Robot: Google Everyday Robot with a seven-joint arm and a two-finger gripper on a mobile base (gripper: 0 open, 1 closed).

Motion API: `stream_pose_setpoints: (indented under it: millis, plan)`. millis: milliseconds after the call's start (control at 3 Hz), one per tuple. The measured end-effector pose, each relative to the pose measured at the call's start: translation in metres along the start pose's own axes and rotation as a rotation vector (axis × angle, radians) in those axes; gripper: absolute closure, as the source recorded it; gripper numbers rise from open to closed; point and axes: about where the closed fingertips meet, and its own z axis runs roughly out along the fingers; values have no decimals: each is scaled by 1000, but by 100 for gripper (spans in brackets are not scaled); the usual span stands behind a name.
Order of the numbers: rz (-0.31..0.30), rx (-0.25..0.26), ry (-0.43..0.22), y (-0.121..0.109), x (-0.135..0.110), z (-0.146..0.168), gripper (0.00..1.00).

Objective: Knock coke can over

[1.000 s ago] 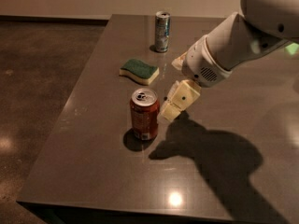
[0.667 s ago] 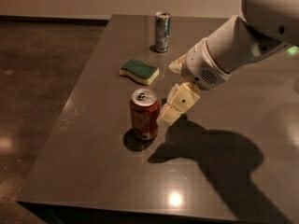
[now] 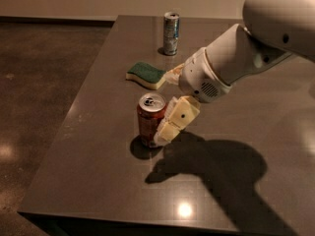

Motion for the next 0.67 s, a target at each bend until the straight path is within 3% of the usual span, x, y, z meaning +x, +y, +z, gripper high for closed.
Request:
stream_pose_setpoints:
  millis: [333,667]
  plan:
    - [-25,-28,-16,10,-9,7,16]
    - [-42,-58,-32,18,-18,12,47]
